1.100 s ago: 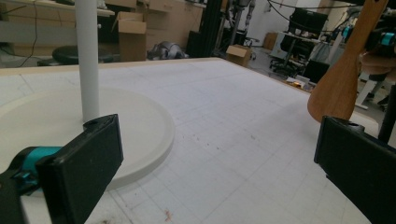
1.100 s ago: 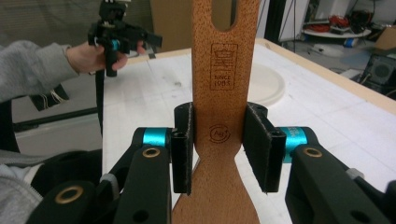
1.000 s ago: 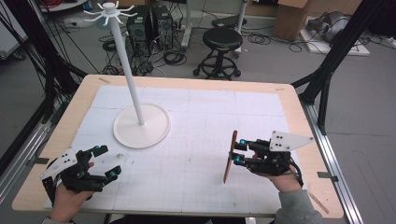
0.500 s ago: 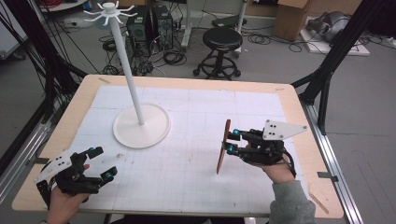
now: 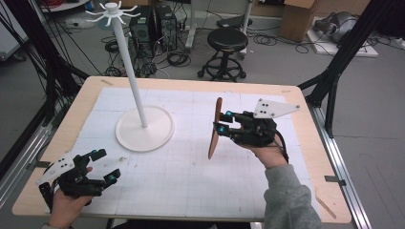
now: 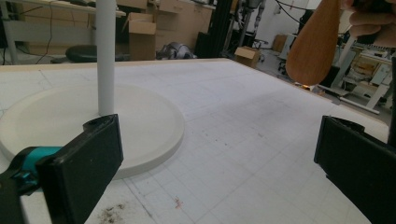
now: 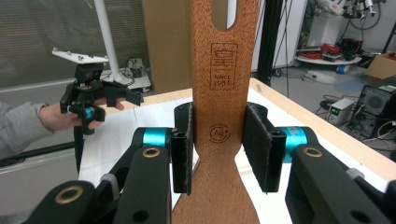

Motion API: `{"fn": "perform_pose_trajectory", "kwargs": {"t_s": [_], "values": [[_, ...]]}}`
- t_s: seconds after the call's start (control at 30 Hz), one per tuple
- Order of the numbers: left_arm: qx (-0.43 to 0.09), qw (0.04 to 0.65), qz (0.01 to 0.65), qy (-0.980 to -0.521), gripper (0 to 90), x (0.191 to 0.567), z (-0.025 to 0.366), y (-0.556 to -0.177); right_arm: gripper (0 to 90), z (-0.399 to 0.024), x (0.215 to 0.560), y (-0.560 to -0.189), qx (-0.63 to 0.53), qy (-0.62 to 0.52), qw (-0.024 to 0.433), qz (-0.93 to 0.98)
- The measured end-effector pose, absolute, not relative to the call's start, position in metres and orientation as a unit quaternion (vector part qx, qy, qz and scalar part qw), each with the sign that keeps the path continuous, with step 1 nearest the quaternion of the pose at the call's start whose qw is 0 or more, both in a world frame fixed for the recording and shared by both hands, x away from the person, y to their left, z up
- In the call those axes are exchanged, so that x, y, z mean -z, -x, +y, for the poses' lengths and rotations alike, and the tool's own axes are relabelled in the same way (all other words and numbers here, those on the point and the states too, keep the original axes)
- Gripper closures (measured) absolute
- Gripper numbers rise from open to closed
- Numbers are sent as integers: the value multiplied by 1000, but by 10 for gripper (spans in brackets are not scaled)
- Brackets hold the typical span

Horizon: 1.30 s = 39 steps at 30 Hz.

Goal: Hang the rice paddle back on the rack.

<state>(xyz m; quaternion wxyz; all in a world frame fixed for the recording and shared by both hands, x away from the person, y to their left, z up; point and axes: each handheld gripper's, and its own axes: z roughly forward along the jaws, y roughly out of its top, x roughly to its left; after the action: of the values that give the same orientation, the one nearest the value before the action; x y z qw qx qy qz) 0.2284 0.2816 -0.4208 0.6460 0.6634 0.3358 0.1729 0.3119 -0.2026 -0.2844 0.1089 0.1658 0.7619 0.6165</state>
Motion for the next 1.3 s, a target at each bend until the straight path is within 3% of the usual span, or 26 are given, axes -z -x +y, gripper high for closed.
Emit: {"fn": "perform_pose_trajectory", "kwargs": {"t_s": [0.5, 1.3], "values": [[-177, 637, 335, -672, 18, 422, 278, -229, 643, -169, 265, -336, -622, -154, 86, 763], [-174, 637, 340, -669, 18, 423, 281, -223, 643, -105, 227, -364, -604, -135, 99, 779]]}}
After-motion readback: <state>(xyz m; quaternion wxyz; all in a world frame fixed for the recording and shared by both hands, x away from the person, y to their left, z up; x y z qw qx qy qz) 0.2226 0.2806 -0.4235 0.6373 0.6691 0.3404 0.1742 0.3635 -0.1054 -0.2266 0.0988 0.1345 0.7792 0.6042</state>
